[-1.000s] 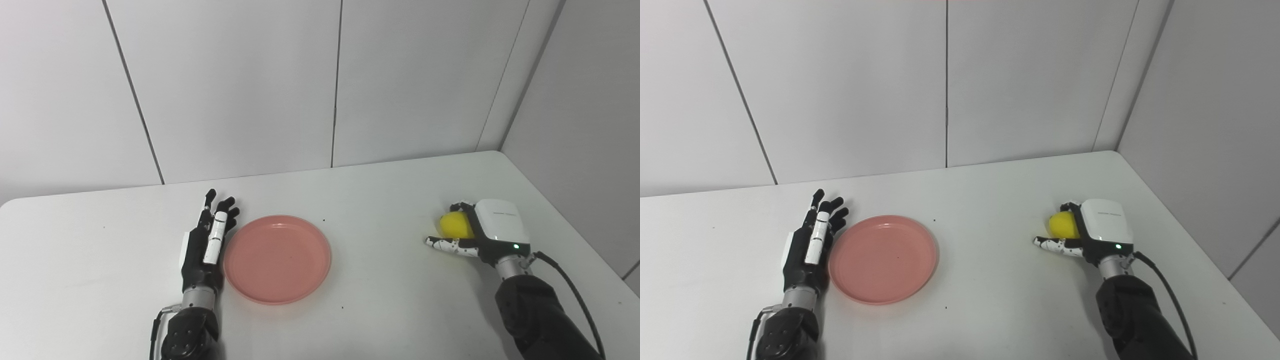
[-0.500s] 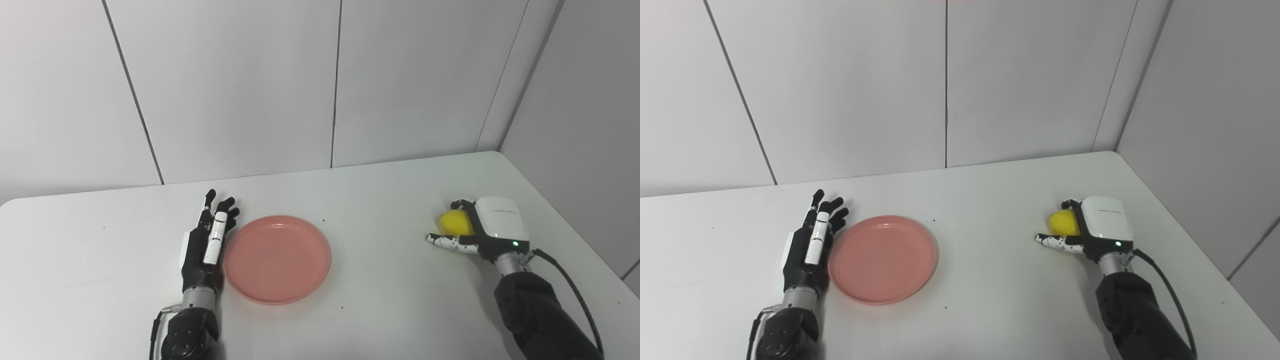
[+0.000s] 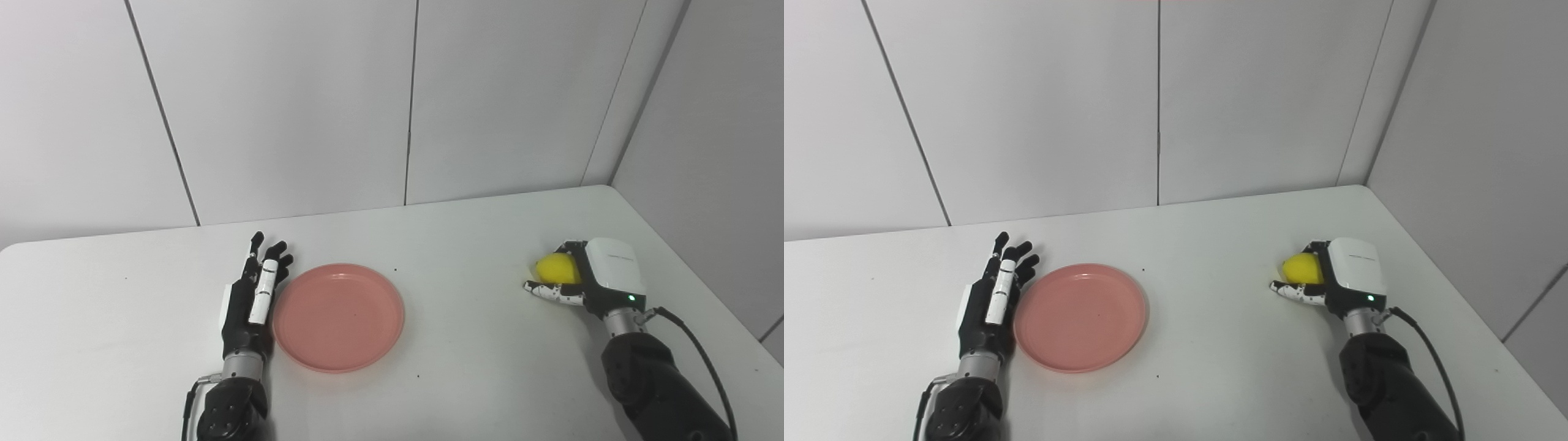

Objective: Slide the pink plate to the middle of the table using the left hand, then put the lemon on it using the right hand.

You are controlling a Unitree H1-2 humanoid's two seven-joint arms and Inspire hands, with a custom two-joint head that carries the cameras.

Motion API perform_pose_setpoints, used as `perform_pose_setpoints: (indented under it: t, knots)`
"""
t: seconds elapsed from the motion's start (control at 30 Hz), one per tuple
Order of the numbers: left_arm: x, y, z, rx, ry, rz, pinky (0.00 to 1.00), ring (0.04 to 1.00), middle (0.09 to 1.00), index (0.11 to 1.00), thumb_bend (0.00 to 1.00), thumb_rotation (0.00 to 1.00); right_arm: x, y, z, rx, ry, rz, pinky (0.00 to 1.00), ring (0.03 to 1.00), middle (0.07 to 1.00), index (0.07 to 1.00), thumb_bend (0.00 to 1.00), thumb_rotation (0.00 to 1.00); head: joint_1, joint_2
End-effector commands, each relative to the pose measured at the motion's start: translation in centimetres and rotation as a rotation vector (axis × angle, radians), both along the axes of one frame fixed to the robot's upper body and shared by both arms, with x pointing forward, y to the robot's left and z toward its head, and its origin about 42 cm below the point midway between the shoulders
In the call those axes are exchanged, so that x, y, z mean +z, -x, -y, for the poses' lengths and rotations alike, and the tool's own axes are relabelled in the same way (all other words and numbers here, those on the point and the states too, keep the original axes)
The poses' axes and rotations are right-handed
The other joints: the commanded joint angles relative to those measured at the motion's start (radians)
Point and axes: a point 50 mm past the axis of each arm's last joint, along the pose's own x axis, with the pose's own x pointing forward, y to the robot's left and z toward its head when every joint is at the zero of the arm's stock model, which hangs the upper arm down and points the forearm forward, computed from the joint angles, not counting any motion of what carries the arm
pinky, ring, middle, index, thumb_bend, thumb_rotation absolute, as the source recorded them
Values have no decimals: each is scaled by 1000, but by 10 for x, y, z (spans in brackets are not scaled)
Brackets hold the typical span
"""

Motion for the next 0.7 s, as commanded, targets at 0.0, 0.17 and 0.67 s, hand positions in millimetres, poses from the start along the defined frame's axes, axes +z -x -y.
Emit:
perform_pose_setpoints:
  t: [0.0, 0.17, 0.67]
  knots:
    - [-19, 11, 1, -2, 3, -45, 887, 842, 877, 960, 520, 769, -3, 2, 7, 2, 23, -45, 194, 261, 333, 431, 530, 385, 1, 0]
    - [-20, 10, 0, -8, 3, -47, 893, 847, 880, 965, 519, 766, -1, 1, 6, 9, 12, -44, 193, 261, 335, 425, 539, 374, 2, -1]
    - [-19, 10, 4, -17, -3, -44, 886, 843, 876, 961, 540, 772, 51, 2, -28, 145, 10, 52, 222, 292, 373, 489, 528, 404, 22, -1]
